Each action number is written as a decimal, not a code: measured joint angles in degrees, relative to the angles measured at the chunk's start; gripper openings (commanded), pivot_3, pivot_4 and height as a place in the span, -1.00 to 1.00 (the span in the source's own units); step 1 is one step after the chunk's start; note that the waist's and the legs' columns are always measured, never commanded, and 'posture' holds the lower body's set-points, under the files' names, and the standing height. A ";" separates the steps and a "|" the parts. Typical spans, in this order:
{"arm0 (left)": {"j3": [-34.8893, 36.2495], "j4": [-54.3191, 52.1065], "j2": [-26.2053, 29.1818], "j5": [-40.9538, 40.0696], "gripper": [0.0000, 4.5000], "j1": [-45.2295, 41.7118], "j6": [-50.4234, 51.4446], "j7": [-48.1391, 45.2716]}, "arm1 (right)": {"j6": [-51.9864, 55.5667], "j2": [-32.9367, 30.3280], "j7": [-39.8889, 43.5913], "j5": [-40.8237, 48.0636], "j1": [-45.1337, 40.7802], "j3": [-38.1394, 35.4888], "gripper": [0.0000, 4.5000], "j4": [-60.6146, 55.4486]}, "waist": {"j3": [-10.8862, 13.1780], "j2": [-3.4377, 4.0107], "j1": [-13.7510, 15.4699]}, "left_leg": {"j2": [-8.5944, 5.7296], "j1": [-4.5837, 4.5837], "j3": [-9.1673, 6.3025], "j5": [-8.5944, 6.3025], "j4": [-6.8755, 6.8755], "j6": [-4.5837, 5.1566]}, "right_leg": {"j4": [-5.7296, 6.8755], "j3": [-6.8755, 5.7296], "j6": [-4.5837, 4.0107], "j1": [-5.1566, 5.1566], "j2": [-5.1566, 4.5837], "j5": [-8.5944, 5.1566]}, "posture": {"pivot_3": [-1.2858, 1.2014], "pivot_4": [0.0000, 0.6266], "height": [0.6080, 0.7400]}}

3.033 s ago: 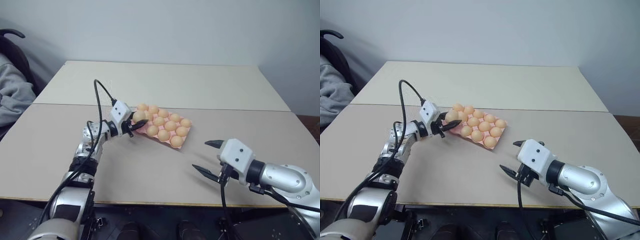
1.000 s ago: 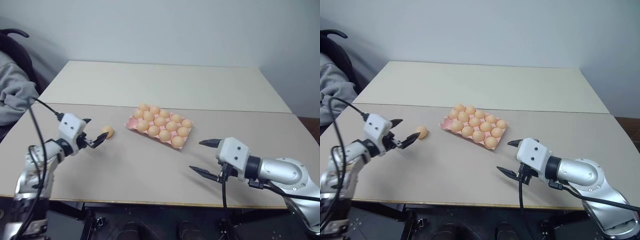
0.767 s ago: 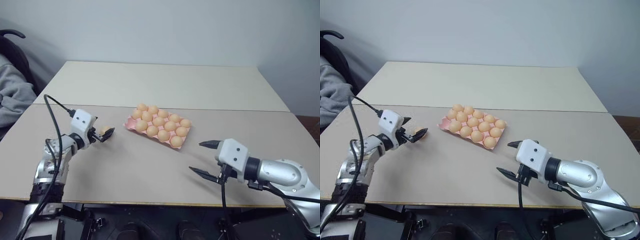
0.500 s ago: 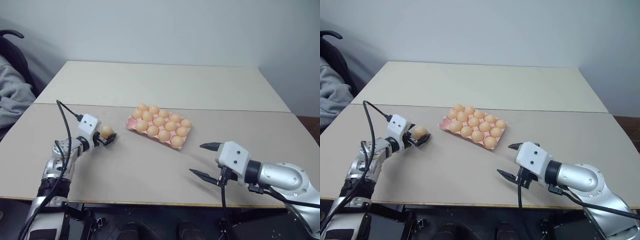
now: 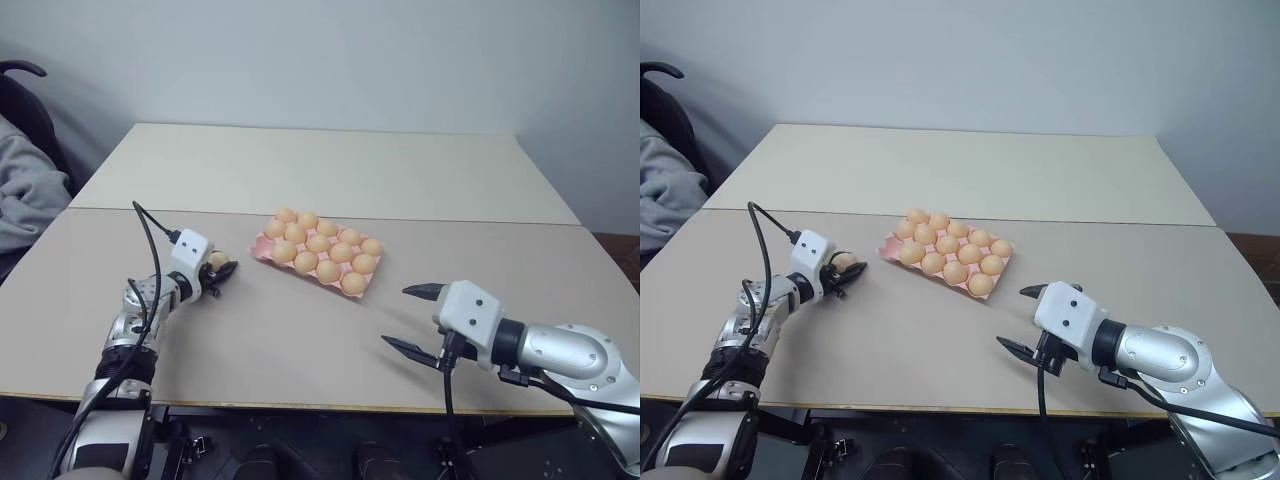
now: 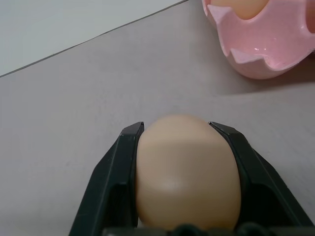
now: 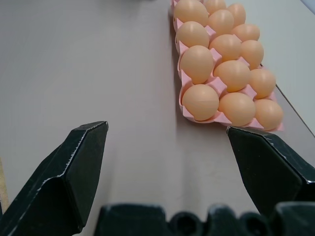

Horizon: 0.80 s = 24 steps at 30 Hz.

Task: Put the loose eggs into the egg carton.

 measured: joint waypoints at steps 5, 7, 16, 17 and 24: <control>1.59 -4.58 -0.14 -2.51 -0.20 0.40 -1.53 -0.94 | 0.08 0.00 -0.19 0.01 0.00 0.00 1.00 -0.01 | 0.00 0.00 0.08 | 0.01 0.00 -0.01 0.00 0.01 0.00 | 0.01 -0.01 0.00 0.01 0.00 0.00 | 0.03 -0.52 1.00; 2.74 -6.02 -0.59 -3.47 -0.20 -0.89 -2.18 -0.66 | 0.15 0.01 -0.30 0.00 0.00 0.00 1.00 -0.02 | 0.00 0.00 0.26 | 0.00 0.00 -0.02 0.00 0.01 0.00 | 0.01 -0.01 0.00 0.03 0.00 0.00 | 0.03 -0.52 1.00; 0.26 -6.02 -4.13 -5.14 -0.20 -6.80 -3.96 -6.34 | 0.21 0.52 -2.04 -0.52 -0.02 0.34 1.00 -0.22 | 0.00 0.00 0.14 | -0.03 0.02 -0.02 0.00 0.02 0.00 | -0.01 -0.02 0.01 0.06 -0.01 0.00 | 0.03 -0.52 1.00; -0.43 -4.02 -4.74 -4.77 -0.20 -7.74 -4.74 -6.55 | 0.21 0.66 -2.27 -0.66 0.05 0.37 1.00 -0.42 | 0.00 0.00 0.13 | -0.04 0.03 -0.02 0.00 0.02 0.00 | -0.01 -0.02 0.02 0.08 -0.01 0.00 | 0.03 -0.52 1.00; -1.15 6.23 -6.19 -2.82 -0.20 -12.44 -9.70 -7.24 | 0.27 1.42 -3.64 -1.21 1.61 0.39 1.00 -1.28 | 0.00 -0.01 0.01 | -0.06 0.01 -0.04 0.00 0.02 0.01 | -0.06 -0.01 0.03 0.07 -0.01 -0.01 | 0.03 -0.52 1.00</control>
